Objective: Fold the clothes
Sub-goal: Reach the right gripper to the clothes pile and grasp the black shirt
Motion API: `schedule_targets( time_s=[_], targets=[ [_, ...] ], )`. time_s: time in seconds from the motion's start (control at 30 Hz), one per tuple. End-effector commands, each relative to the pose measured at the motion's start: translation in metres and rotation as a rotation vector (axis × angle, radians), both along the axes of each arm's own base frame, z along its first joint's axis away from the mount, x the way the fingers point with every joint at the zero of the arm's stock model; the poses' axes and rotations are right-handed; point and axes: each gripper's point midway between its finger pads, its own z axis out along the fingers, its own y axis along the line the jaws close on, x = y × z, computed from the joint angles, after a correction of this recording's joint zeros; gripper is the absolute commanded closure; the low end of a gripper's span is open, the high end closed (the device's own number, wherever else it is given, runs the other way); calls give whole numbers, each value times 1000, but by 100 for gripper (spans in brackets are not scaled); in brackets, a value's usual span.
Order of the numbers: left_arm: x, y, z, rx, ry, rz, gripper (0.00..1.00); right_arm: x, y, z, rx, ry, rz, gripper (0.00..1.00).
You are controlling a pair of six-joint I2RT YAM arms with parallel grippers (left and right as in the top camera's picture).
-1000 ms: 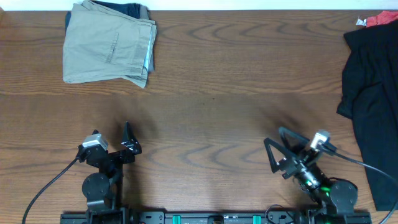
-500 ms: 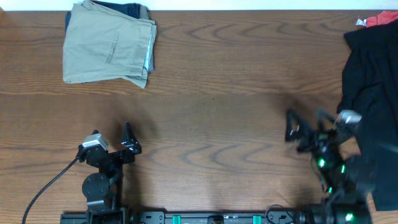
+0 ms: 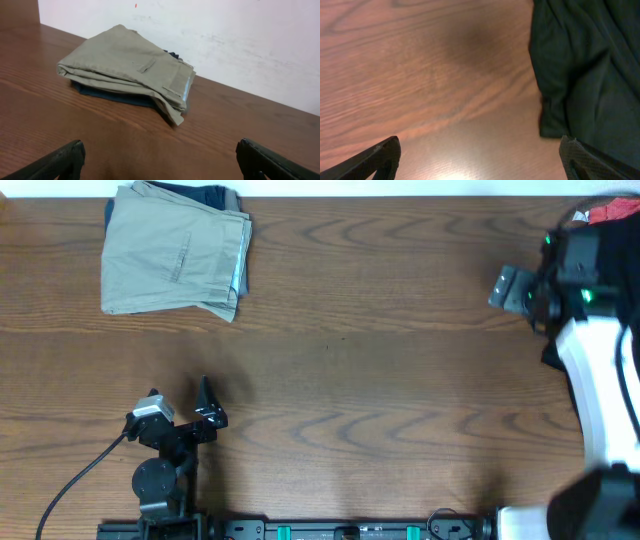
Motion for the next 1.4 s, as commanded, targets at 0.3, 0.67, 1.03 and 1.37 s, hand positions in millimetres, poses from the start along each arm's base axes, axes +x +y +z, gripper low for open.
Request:
schedule_targets(
  time_s=[0.3, 0.67, 1.03, 1.37],
  targets=[
    [0, -1, -15, 2, 37, -7, 2, -21, -90, -96, -5, 330, -126, 6],
    [0, -1, -15, 2, 37, -7, 2, -29, -87, -136, 131, 408, -76, 15],
    [0, -1, -15, 1, 37, -7, 2, -46, -102, -164, 120, 503, -120, 21],
    [0, -1, -15, 2, 37, -7, 2, -49, -103, -186, 129, 546, -92, 23]
  ],
)
